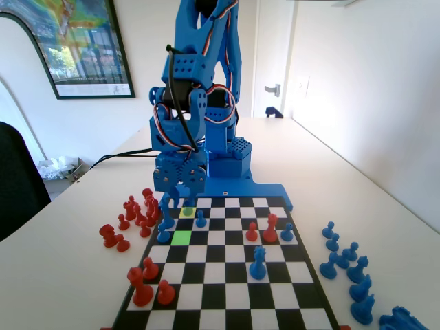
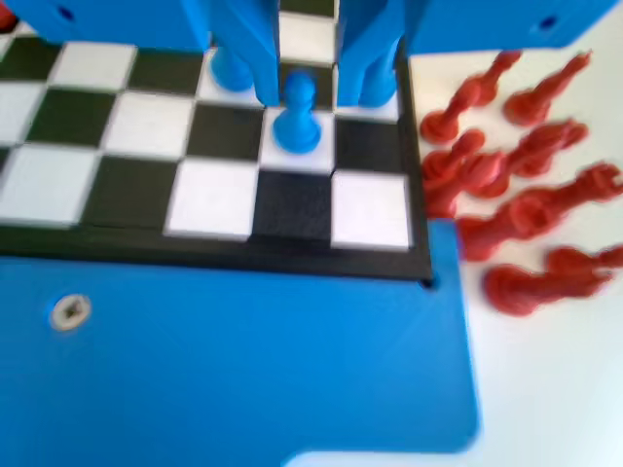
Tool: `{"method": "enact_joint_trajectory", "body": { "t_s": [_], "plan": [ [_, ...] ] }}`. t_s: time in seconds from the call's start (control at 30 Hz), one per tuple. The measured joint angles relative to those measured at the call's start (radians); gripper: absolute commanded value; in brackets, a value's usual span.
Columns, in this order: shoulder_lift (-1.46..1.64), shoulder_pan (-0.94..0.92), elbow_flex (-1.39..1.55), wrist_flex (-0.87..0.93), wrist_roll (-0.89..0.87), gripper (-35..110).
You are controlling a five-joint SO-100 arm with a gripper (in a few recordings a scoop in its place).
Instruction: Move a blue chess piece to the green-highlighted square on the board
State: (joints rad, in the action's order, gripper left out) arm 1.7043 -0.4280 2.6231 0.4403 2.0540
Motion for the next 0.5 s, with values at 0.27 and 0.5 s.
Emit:
{"method": "enact_joint_trajectory", "body": {
  "t_s": [0.27, 0.5],
  "plan": [
    [0.0, 0.0, 0.049, -0.058, 0.002, 7],
    [-0.006, 0.003, 0.051, -0.067, 0.002, 1]
  ]
}}
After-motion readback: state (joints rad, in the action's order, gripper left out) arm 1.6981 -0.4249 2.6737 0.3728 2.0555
